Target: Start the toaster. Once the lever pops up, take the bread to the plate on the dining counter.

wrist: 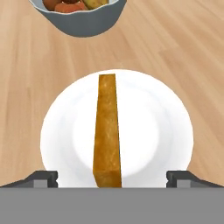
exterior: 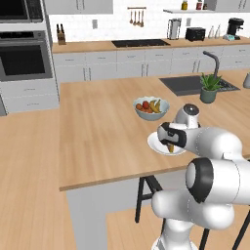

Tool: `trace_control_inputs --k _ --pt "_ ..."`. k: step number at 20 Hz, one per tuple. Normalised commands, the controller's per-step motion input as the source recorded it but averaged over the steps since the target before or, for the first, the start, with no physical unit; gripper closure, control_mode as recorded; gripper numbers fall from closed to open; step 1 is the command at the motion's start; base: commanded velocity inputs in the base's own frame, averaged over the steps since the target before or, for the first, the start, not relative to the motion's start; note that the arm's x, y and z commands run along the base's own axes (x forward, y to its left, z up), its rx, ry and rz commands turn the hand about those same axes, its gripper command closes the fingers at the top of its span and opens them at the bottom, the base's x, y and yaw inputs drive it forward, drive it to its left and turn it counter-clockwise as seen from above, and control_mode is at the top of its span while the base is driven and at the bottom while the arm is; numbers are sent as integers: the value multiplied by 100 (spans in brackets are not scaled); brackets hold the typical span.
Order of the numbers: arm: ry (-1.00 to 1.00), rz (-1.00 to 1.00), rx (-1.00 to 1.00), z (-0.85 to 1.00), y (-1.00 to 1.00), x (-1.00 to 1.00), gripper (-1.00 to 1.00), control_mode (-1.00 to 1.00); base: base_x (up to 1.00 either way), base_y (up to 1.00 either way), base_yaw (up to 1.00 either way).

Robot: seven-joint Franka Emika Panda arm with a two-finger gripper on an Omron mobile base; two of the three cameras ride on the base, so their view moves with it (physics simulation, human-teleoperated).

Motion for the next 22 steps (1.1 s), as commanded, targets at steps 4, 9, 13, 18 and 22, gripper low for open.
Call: trace_control_inputs --k 4,9,13,18,22 --pt "0 0 0 1 0 0 -100 -100 0 0 0" --pt "0 1 0 0 -18 0 -100 -100 0 0 0" --pt "0 0 0 1 -38 0 -100 -100 0 0 0" --pt "2 0 0 1 -33 10 -100 -100 0 0 0" --pt "4 0 0 9 -7 4 -100 -100 0 0 0"
